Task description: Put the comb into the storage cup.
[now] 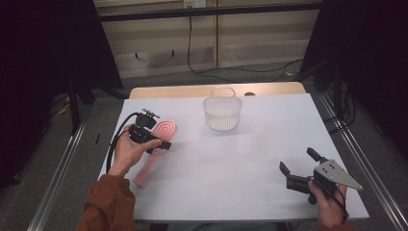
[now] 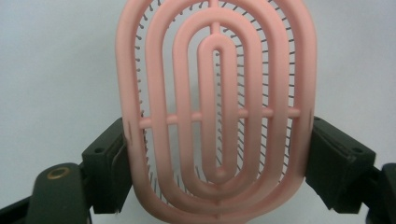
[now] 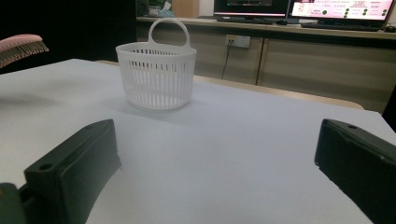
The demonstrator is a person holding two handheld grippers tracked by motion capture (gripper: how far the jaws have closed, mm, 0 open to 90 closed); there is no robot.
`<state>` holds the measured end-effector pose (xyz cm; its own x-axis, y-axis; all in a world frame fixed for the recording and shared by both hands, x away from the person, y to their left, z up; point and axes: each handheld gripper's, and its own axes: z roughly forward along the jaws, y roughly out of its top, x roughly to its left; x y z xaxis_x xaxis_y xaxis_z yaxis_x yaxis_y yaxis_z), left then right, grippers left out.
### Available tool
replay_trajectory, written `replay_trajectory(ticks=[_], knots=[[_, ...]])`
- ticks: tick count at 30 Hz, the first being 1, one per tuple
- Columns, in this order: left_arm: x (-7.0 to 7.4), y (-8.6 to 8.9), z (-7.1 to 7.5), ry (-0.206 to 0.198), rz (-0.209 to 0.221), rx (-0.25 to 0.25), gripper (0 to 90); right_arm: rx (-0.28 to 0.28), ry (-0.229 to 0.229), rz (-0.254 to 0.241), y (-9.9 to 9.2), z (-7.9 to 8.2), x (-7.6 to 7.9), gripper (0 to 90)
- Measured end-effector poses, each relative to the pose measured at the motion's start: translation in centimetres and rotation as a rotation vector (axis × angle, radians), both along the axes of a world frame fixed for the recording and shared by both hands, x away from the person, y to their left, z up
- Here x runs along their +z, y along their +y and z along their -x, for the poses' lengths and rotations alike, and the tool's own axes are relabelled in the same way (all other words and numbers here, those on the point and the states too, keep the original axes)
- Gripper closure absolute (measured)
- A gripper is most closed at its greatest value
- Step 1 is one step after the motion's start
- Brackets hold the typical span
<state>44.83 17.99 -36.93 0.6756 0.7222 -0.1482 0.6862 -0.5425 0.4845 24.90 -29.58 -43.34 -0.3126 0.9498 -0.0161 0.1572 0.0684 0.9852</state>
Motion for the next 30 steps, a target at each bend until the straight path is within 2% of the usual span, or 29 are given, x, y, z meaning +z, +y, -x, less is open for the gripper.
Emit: replay_trajectory(ticks=[6, 7, 8, 10, 15, 17, 18, 24, 30], knots=[[0.7, 0.1, 0.2, -0.026, 0.016, -0.006, 19.9, -0.001, 0.000, 0.001, 0.0, 0.0, 0.0, 0.0], [0.7, 0.1, 0.3, -0.034, 0.033, 0.011, 19.9, -0.002, 0.001, 0.000, 0.0, 0.0, 0.0, 0.0], [0.9, 0.2, 0.3, -0.035, 0.028, -0.007, 19.9, -0.002, -0.001, 0.001, 0.0, 0.0, 0.0, 0.0], [1.1, 0.3, 0.4, -0.050, 0.047, 0.003, 19.9, -0.003, 0.000, 0.000, 0.0, 0.0, 0.0, 0.0], [1.7, 0.5, 0.6, -0.060, 0.067, 0.005, 19.9, -0.003, 0.000, 0.000, 0.0, 0.0, 0.0, 0.0], [1.9, 0.6, 0.6, -0.060, 0.056, -0.006, 19.9, -0.004, -0.001, -0.001, 0.0, 0.0, 0.0, 0.0], [2.0, 0.6, 0.7, -0.062, 0.063, 0.007, 19.9, -0.003, 0.000, -0.001, 0.0, 0.0, 0.0, 0.0], [2.5, 0.7, 0.8, -0.071, 0.073, 0.004, 19.9, -0.005, 0.000, -0.001, 0.0, 0.0, 0.0, 0.0], [3.2, 0.8, 1.1, -0.113, 0.115, 0.022, 20.0, -0.005, -0.001, -0.001, 0.0, 0.0, 0.0, 0.0]])
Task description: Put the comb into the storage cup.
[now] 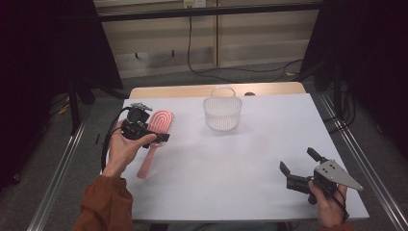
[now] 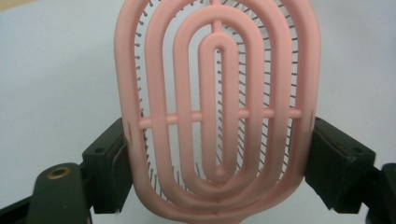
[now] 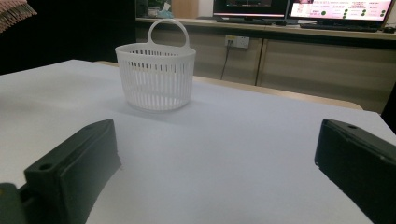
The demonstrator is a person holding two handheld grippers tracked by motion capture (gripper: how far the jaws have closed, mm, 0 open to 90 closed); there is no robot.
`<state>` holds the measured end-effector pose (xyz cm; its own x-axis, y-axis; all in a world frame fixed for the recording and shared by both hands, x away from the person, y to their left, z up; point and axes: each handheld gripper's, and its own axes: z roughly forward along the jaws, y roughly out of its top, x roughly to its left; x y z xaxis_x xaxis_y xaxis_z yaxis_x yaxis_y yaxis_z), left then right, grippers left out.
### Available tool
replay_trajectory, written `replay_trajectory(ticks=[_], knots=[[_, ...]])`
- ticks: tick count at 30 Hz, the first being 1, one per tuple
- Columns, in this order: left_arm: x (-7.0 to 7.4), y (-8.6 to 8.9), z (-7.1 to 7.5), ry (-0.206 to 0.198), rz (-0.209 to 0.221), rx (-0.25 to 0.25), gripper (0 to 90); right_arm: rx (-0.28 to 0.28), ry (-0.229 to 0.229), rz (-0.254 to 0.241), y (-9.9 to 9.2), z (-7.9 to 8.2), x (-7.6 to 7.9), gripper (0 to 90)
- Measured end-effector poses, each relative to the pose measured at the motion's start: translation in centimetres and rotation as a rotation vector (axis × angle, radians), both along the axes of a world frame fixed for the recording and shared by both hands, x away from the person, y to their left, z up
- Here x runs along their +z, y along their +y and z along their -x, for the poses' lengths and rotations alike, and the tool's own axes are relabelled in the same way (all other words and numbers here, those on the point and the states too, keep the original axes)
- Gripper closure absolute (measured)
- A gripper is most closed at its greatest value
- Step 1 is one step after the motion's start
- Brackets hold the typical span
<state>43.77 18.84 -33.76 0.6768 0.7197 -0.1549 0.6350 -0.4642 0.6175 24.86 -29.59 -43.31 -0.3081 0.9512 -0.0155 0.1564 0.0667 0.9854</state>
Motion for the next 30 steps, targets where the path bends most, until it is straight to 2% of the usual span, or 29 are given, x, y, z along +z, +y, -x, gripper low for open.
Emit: replay_trajectory(ticks=[2, 6, 8, 13, 18, 20, 22, 23, 30], knots=[[0.3, 0.1, 0.1, -0.011, 0.020, 0.012, 19.9, -0.001, 0.001, -0.002, 0.0, 0.0, 0.0, 0.0], [0.7, 0.1, 0.3, -0.032, 0.021, -0.008, 20.0, 0.001, -0.001, 0.000, 0.0, 0.0, 0.0, 0.0], [1.0, 0.0, 0.4, -0.041, 0.039, -0.001, 19.9, 0.000, 0.000, -0.001, 0.0, 0.0, 0.0, 0.0], [1.9, -0.1, 0.7, -0.092, 0.066, 0.005, 19.9, -0.001, -0.001, 0.000, 0.0, 0.0, 0.0, 0.0], [2.4, -0.3, 0.7, -0.117, 0.100, 0.011, 19.9, 0.000, -0.002, 0.001, 0.0, 0.0, 0.0, 0.0], [2.5, -0.3, 0.6, -0.133, 0.099, 0.008, 19.9, -0.002, -0.003, 0.001, 0.0, 0.0, 0.0, 0.0], [2.6, -0.4, 0.6, -0.147, 0.131, 0.015, 19.9, -0.002, -0.004, 0.003, 0.0, 0.0, 0.0, 0.0], [2.7, -0.4, 0.6, -0.152, 0.134, 0.006, 19.9, -0.001, -0.004, 0.003, 0.0, 0.0, 0.0, 0.0], [3.2, -0.3, 0.6, -0.232, 0.185, 0.006, 19.9, -0.004, -0.006, 0.001, -0.1, 0.0, 0.1, 0.0]])
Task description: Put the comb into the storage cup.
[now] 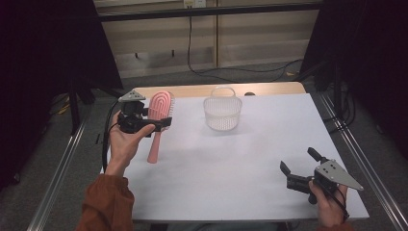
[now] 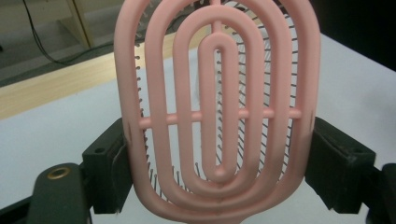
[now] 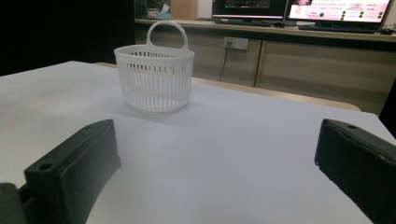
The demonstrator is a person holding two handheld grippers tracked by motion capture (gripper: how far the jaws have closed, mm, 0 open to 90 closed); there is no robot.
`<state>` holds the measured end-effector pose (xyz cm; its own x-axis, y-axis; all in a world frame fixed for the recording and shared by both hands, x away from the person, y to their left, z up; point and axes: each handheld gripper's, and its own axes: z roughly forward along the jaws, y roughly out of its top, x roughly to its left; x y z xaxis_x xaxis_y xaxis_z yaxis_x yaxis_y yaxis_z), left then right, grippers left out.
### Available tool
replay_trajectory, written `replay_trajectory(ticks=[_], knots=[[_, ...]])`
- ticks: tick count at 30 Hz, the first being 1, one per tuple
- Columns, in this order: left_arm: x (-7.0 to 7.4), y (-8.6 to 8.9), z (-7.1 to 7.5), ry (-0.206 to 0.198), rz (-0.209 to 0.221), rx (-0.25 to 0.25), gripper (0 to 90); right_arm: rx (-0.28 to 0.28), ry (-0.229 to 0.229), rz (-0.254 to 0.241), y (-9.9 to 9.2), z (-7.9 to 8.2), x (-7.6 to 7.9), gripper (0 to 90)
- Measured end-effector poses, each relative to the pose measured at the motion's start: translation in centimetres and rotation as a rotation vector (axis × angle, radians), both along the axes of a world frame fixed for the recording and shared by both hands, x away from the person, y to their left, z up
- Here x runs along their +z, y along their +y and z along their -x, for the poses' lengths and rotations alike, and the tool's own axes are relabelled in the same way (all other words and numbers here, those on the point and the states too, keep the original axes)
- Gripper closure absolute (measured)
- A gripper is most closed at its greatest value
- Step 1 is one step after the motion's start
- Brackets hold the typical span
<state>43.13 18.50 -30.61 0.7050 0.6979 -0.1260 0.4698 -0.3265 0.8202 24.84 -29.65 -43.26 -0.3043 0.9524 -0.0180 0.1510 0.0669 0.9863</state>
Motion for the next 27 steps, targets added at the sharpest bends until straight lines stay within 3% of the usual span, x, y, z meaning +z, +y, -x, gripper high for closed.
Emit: replay_trajectory(ticks=[5, 15, 27], knots=[[0.1, -0.1, 0.0, -0.018, 0.033, 0.028, 19.9, 0.002, 0.001, 0.001, 0.0, 0.0, 0.0, 0.0], [0.6, -0.2, 0.5, -0.141, 0.100, 0.044, 19.9, 0.002, -0.001, 0.004, 0.0, 0.0, 0.0, 0.0], [1.0, -1.2, 0.4, -0.210, 0.148, 0.041, 19.8, 0.001, -0.004, -0.002, 0.0, 0.0, 0.0, 0.0]])
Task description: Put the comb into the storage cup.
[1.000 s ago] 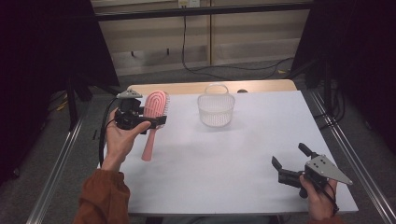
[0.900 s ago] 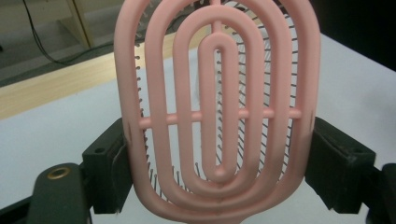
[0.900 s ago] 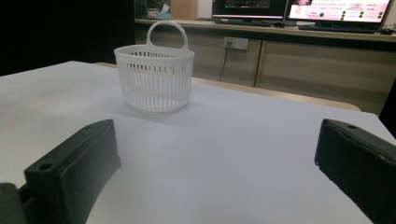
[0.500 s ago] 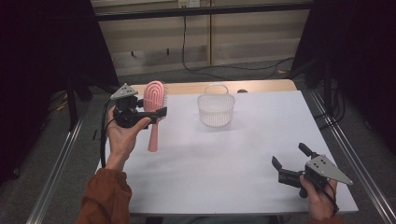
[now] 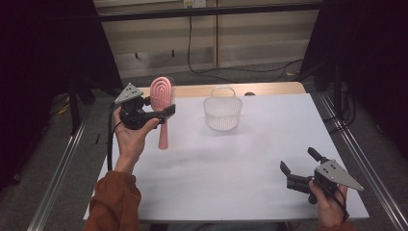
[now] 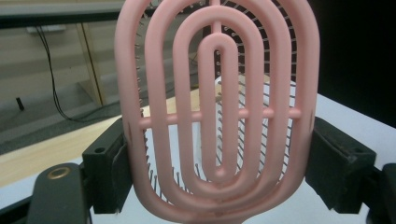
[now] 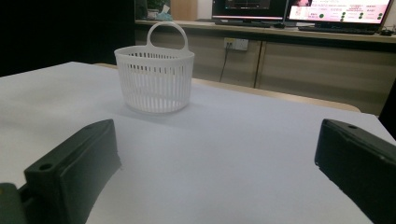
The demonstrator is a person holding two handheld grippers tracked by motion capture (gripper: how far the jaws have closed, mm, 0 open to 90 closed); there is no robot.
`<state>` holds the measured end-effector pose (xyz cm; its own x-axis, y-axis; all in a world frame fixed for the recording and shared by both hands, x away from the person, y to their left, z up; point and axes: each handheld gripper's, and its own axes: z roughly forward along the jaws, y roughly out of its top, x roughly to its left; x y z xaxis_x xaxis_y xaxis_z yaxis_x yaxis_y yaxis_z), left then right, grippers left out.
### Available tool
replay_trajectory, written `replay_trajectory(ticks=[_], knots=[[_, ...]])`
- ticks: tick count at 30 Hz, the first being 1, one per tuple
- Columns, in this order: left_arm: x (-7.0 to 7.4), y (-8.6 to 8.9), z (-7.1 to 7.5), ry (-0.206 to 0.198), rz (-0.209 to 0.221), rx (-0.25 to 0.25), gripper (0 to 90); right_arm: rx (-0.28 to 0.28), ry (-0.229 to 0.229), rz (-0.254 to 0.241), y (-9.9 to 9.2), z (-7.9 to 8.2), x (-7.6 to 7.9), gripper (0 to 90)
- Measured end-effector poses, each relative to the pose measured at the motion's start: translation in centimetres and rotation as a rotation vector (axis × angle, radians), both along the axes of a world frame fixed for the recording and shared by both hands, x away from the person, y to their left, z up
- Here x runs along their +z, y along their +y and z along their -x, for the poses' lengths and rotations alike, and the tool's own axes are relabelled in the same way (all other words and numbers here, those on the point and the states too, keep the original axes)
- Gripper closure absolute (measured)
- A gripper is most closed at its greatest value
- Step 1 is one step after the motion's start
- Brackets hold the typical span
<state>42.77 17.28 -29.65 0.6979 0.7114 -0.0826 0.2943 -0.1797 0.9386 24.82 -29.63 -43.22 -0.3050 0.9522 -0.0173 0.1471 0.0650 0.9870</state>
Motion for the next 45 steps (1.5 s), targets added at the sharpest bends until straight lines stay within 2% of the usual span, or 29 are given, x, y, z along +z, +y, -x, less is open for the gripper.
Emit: replay_trajectory(ticks=[1, 8, 17, 20, 30, 32, 35, 38, 45], knots=[[0.0, -0.1, -0.1, 0.004, 0.001, -0.007, 19.8, -0.002, 0.000, 0.002, 0.0, 0.0, 0.0, 0.0], [0.1, -1.0, -0.2, -0.035, 0.030, -0.020, 19.8, -0.001, 0.000, 0.002, -0.1, 0.0, 0.0, 0.0], [0.2, -1.9, -0.6, -0.052, 0.053, -0.042, 19.8, 0.000, 0.000, 0.000, 0.0, 0.0, 0.0, 0.0], [0.1, -2.4, -0.9, -0.053, 0.065, -0.033, 19.8, 0.000, 0.000, 0.001, -0.1, 0.0, 0.0, 0.0], [0.3, -3.6, -1.9, -0.073, 0.062, -0.001, 19.8, 0.000, -0.003, 0.000, -0.1, 0.0, 0.0, 0.0], [0.4, -3.9, -2.1, -0.069, 0.084, 0.001, 19.8, 0.000, -0.001, 0.001, -0.1, 0.0, 0.0, 0.0], [0.4, -4.5, -2.4, -0.077, 0.087, -0.002, 19.8, -0.001, -0.002, 0.001, -0.1, 0.0, 0.0, 0.0], [0.5, -5.2, -2.6, -0.108, 0.095, 0.000, 19.7, 0.002, 0.000, -0.001, -0.1, 0.0, 0.0, 0.0], [0.7, -6.5, -3.1, -0.142, 0.103, -0.004, 19.8, 0.006, 0.002, -0.003, -0.1, 0.0, 0.0, 0.0]])
